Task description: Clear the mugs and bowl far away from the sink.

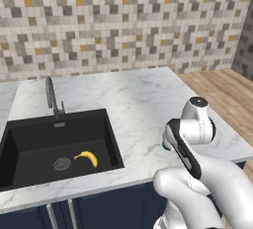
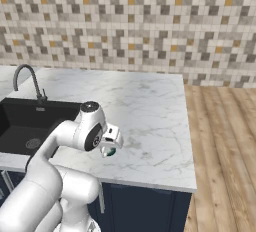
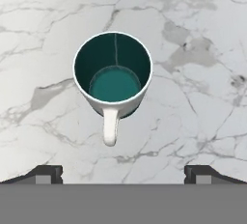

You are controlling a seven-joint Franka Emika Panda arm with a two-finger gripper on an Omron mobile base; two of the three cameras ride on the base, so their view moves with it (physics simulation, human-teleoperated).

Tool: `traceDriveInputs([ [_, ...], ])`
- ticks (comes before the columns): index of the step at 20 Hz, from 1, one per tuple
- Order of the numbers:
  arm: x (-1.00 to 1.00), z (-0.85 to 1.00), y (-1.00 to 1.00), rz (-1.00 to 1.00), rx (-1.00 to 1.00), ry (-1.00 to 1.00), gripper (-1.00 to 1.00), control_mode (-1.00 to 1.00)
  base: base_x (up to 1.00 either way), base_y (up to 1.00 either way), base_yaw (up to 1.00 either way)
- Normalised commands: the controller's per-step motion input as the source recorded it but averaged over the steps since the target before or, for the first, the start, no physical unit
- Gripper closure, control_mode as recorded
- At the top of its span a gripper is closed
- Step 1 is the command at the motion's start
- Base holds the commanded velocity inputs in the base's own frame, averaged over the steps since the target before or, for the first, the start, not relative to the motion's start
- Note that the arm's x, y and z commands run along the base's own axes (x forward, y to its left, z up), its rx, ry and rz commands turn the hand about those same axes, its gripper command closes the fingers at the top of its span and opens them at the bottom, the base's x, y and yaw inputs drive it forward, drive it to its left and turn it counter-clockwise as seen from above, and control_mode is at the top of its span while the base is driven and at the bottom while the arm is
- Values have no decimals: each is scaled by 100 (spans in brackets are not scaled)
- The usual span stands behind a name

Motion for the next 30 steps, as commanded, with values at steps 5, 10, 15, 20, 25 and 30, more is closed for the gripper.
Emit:
traceDriveInputs([
  [5,10,-23,0,0,1,0,-100,-100,0,0,0],
  [10,16,-28,0,0,2,2,-100,-100,0,0,0],
  [15,20,-29,0,0,0,0,-100,-100,0,0,0],
  [20,2,-29,0,0,1,0,-100,-100,0,0,0],
  [25,6,-29,2,-2,0,0,-100,-100,0,0,0],
  [30,0,-27,10,-4,0,0,-100,-100,0,0,0],
])
